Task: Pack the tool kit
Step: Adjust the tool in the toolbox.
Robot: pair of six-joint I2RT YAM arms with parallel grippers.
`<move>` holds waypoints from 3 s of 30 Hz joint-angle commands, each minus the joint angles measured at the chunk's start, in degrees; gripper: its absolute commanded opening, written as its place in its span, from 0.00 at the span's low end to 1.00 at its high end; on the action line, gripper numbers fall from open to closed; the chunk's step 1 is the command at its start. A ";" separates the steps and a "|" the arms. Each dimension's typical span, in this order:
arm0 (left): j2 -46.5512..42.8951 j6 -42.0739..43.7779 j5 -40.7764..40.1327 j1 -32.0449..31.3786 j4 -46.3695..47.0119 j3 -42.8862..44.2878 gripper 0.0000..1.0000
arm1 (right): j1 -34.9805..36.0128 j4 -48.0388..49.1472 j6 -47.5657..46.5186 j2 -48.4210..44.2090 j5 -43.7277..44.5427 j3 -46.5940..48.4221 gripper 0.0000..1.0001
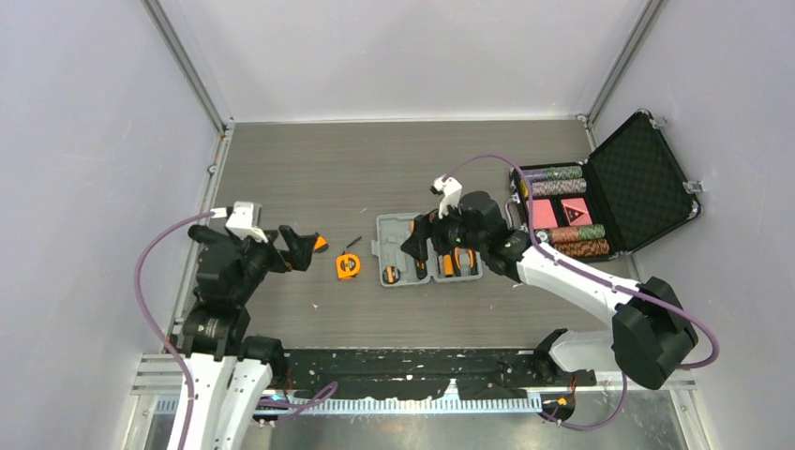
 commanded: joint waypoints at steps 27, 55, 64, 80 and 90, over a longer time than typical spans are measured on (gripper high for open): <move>36.95 -11.85 -13.34 -32.57 15.70 -3.30 1.00 | -10.51 23.01 13.87 2.44 -12.24 -8.11 0.92; 57.71 -19.82 -4.78 -32.27 9.32 7.45 0.69 | 5.27 1.87 2.75 19.25 0.95 4.53 0.33; 60.58 -22.24 -2.65 -31.06 13.06 7.20 0.57 | 5.82 1.08 1.98 21.60 2.57 6.67 0.21; 63.56 -25.03 1.11 -28.41 16.95 5.30 0.37 | 7.09 -2.68 0.78 22.85 3.16 6.29 0.11; 64.98 -25.80 2.22 -28.02 16.85 5.33 0.20 | 8.91 -5.93 -1.84 23.09 6.47 7.64 0.10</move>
